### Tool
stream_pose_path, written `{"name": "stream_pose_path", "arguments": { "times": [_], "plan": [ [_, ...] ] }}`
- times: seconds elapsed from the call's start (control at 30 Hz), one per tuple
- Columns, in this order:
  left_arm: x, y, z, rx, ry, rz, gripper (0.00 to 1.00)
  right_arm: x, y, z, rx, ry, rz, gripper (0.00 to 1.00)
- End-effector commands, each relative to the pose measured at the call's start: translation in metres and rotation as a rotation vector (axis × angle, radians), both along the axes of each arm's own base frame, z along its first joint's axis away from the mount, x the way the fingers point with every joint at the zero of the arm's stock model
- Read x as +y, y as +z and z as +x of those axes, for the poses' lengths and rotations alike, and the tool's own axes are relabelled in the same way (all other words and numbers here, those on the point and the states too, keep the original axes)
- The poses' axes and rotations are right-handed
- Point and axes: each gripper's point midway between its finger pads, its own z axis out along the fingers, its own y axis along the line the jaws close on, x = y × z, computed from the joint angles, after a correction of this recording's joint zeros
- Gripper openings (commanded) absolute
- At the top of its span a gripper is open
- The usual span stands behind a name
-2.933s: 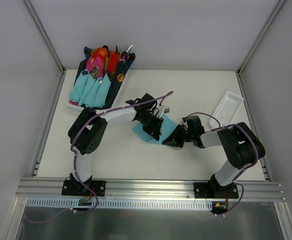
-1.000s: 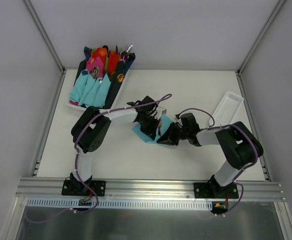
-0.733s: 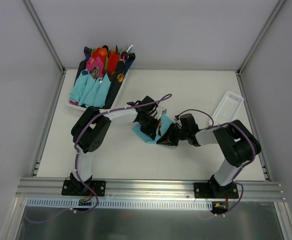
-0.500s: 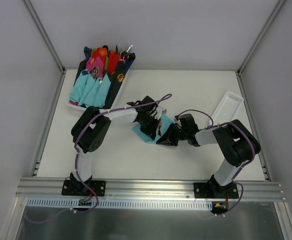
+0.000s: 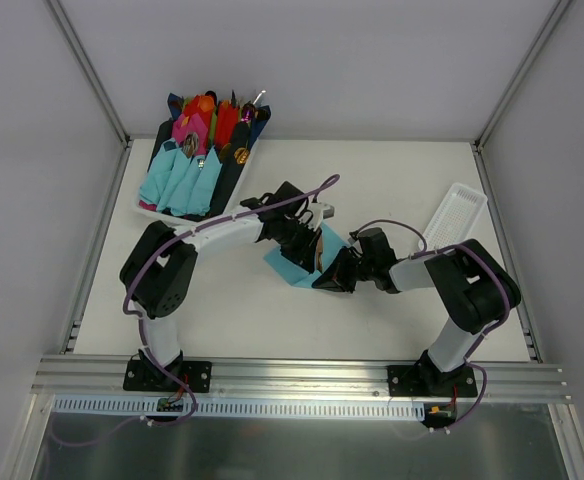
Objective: Place the utensils on the paper napkin and roll it up
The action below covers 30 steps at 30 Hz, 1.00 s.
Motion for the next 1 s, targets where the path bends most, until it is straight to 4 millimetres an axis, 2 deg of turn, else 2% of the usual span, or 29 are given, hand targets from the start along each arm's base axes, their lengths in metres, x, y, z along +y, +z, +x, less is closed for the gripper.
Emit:
{"name": "stream_pose_path", "arguments": {
  "times": [0.0,0.17,0.33,0.47,0.7,0.97],
  "plan": [
    [0.001,-0.004,-0.014,0.061,-0.017,-0.01,0.02,-0.01,-0.018,0.002,0.009,-0.051,-0.075,0.06],
    [0.001,-0.02,-0.019,0.128,-0.006,0.011,0.02,-0.01,-0.019,0.001,0.012,-0.05,-0.076,0.06],
    [0.001,-0.03,-0.014,0.122,-0.001,0.035,0.02,-0.01,-0.019,0.002,0.015,-0.053,-0.075,0.05],
    [0.003,-0.045,-0.014,0.145,0.009,0.067,0.01,-0.009,-0.019,0.002,0.016,-0.052,-0.075,0.06],
    [0.008,-0.054,-0.014,0.14,0.008,0.096,0.01,-0.01,-0.02,0.0,0.02,-0.049,-0.077,0.05],
    [0.022,-0.067,-0.01,0.138,0.043,0.154,0.01,-0.011,-0.022,-0.002,0.022,-0.048,-0.08,0.05]
  ]
}}
